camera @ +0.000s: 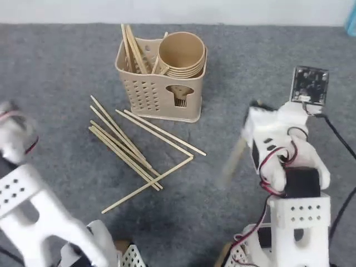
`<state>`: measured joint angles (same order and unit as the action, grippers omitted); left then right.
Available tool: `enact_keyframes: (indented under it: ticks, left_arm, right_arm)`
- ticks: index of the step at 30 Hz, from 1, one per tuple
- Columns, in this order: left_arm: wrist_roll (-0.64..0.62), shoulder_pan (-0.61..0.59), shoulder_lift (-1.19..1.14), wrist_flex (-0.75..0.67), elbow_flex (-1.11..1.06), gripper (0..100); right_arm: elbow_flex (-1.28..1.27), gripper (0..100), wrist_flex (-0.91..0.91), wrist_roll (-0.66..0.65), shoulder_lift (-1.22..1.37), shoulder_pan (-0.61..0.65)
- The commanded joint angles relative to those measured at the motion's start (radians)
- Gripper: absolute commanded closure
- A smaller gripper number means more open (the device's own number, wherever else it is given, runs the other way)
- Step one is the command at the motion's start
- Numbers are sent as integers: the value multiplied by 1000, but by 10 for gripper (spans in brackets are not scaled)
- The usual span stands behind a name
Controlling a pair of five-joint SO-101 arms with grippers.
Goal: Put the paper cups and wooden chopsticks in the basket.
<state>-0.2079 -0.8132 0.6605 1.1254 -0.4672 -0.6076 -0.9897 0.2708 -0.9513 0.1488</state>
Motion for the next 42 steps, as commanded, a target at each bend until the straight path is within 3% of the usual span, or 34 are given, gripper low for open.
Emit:
enact_keyframes:
  ticks: [1,7,10,13,21,26,38,42]
  left_arm:
    - [-5,-146,43,-419,-404,859]
    - [-2,-169,41,-512,-670,863]
    - [20,-160,46,-516,-763,863]
    - [72,-149,44,-529,-763,863]
    - [78,-95,52,-535,-777,863]
    - [81,-95,52,-535,-777,863]
    - [81,-92,52,-535,-777,863]
    - [81,-92,51,-535,-777,863]
  right_arm:
    - [135,990,133,64,-21,114]
    - [233,990,479,52,-18,298]
    - [304,990,665,-63,44,374]
    - [459,990,717,-189,185,432]
    - [1008,990,714,-232,789,473]
    - [1224,990,628,-333,1132,509]
    - [1243,990,380,-338,1405,529]
    - [1246,944,331,-338,1446,536]
